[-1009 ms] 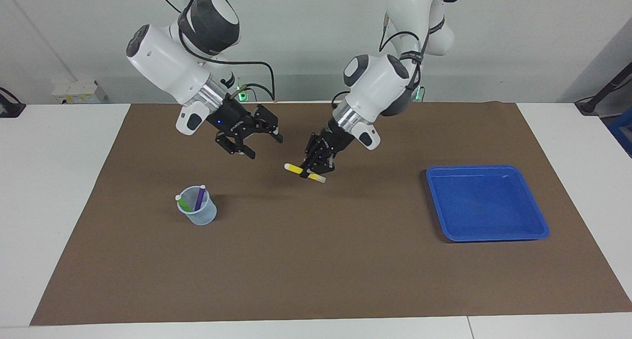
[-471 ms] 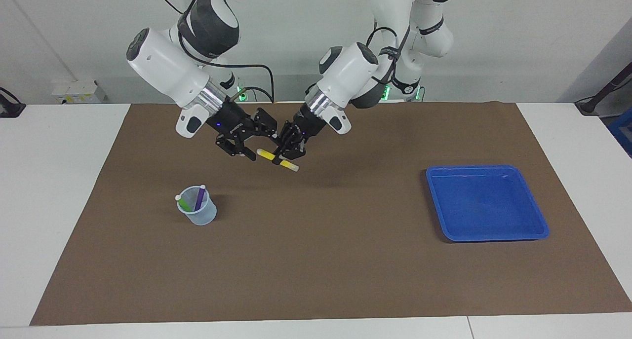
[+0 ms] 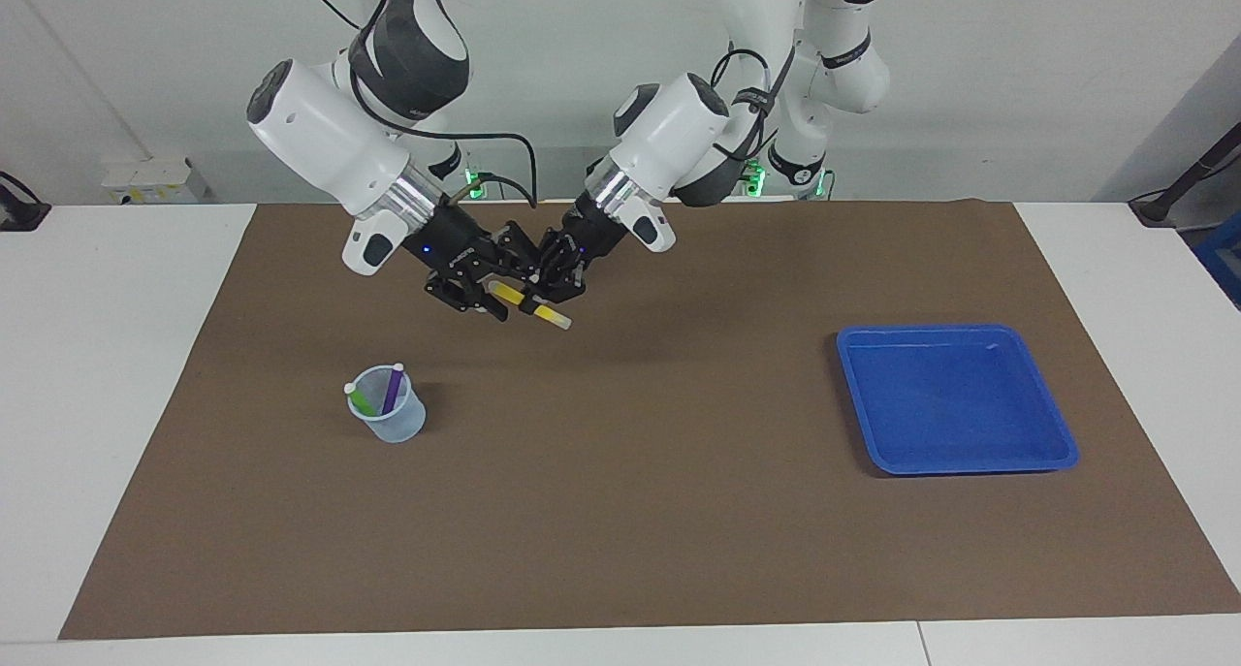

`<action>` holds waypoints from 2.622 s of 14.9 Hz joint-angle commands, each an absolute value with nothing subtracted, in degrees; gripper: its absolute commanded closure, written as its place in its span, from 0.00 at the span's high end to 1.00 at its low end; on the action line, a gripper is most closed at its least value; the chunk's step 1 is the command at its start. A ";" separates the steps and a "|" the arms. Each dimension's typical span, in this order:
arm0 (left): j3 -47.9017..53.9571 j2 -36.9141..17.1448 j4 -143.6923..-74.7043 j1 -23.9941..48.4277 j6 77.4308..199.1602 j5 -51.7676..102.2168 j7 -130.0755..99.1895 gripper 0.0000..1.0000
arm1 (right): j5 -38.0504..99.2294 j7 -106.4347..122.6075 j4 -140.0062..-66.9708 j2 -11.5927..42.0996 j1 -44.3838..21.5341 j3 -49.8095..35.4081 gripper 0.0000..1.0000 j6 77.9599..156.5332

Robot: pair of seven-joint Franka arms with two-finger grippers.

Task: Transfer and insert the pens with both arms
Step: 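Grasp the yellow pen with the right gripper and open the left gripper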

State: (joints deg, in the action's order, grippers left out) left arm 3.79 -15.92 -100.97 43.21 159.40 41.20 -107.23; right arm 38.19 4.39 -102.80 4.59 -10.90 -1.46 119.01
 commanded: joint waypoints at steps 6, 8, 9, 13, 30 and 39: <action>2.90 -15.91 -101.60 43.68 163.38 42.45 -107.84 0.00 | 36.30 9.23 -100.28 4.04 -6.50 -1.49 0.65 110.56; 2.90 -15.91 -101.69 43.68 163.56 42.63 -107.84 0.00 | 36.21 9.14 -100.28 4.13 -6.85 -1.49 0.62 111.18; 2.90 -15.91 -101.60 43.77 163.56 42.63 -107.84 0.00 | 36.21 9.05 -100.28 4.13 -6.94 -1.49 0.62 111.36; 2.90 -16.00 -101.69 44.12 165.49 42.63 -108.02 0.00 | 36.12 8.79 -100.28 4.22 -7.29 -1.49 0.59 112.41; 2.90 -16.35 -101.69 45.79 168.75 42.63 -108.28 0.00 | 35.33 8.79 -99.93 4.66 -8.26 -1.58 0.48 114.61; 2.90 -16.52 -101.60 45.79 170.06 42.63 -108.37 0.00 | 35.25 8.88 -100.02 4.66 -8.26 -1.58 0.21 114.52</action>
